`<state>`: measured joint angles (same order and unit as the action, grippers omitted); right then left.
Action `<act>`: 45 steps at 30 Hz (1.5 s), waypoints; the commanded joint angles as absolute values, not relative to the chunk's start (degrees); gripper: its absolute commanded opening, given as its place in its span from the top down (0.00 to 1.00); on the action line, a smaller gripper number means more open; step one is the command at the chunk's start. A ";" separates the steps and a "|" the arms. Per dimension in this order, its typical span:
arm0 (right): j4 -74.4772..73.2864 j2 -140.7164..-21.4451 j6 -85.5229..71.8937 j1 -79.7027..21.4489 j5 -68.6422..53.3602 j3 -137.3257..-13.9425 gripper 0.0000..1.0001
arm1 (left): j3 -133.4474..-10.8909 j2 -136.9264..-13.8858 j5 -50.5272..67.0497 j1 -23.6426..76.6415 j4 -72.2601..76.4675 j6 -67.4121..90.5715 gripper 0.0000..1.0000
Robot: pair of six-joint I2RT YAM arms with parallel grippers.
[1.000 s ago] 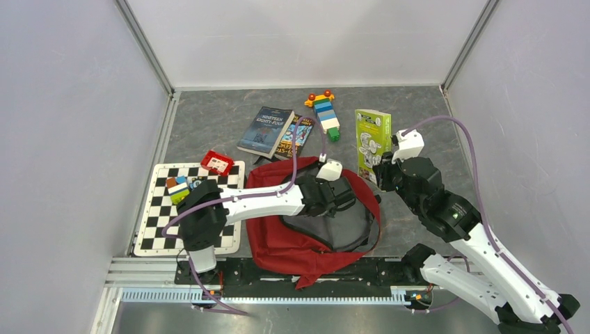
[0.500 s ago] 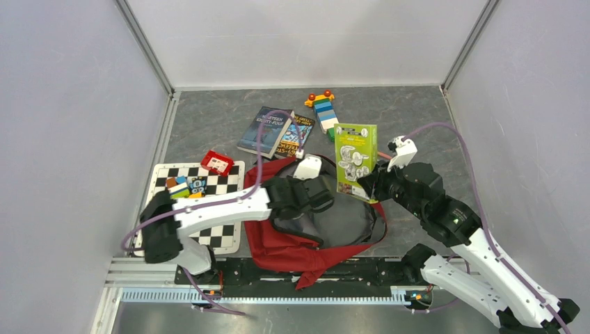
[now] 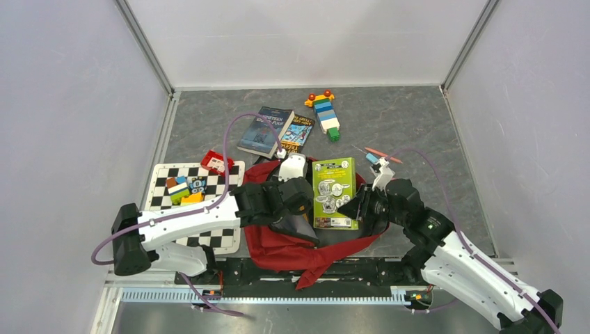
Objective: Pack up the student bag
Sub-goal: Place the book in the student bag.
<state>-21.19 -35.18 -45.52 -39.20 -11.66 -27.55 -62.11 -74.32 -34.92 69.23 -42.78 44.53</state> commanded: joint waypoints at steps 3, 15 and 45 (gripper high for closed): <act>-9.06 -37.39 -51.71 -39.35 -15.44 -28.57 1.00 | -59.78 -68.55 -30.79 69.20 -31.86 33.33 0.98; -15.29 -40.53 -53.29 -40.26 -9.59 -31.40 1.00 | -61.38 -59.74 -22.39 62.52 -39.99 27.33 0.98; 13.73 -55.86 -63.21 -50.52 -18.23 -26.19 1.00 | -61.59 -60.02 -19.92 56.30 -33.78 29.19 0.98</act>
<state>5.98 -54.37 -61.08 -48.82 -12.29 -26.68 -58.81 -60.73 -16.84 56.84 -41.34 28.60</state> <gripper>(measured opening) 0.323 0.031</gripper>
